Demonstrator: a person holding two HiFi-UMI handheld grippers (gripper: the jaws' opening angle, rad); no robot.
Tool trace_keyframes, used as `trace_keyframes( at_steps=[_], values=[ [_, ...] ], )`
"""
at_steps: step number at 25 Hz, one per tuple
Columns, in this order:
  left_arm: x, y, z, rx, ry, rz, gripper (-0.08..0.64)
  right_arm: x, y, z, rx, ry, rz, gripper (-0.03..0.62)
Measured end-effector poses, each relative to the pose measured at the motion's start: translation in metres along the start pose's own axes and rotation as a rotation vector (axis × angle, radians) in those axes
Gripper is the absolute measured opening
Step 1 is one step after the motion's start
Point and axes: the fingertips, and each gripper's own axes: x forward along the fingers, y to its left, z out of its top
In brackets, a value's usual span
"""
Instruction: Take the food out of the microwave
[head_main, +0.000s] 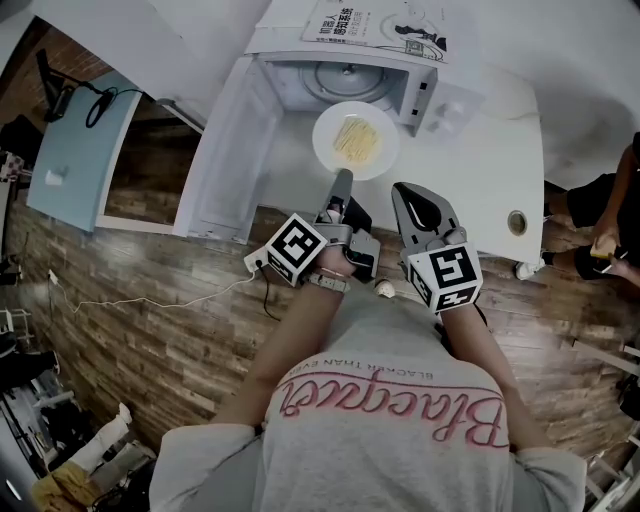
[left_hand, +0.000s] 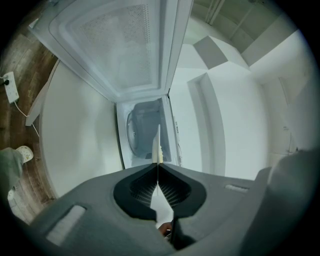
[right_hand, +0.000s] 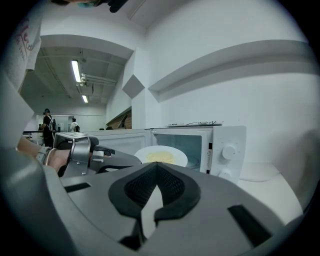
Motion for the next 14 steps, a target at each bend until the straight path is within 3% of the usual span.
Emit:
trace_keyframes(
  at_steps=[14],
  values=[
    [-0.022,-0.011,-0.027,-0.004,0.025,-0.021,0.012,-0.030,-0.002,-0.001,0.024,-0.029,-0.028,0.008]
  ],
)
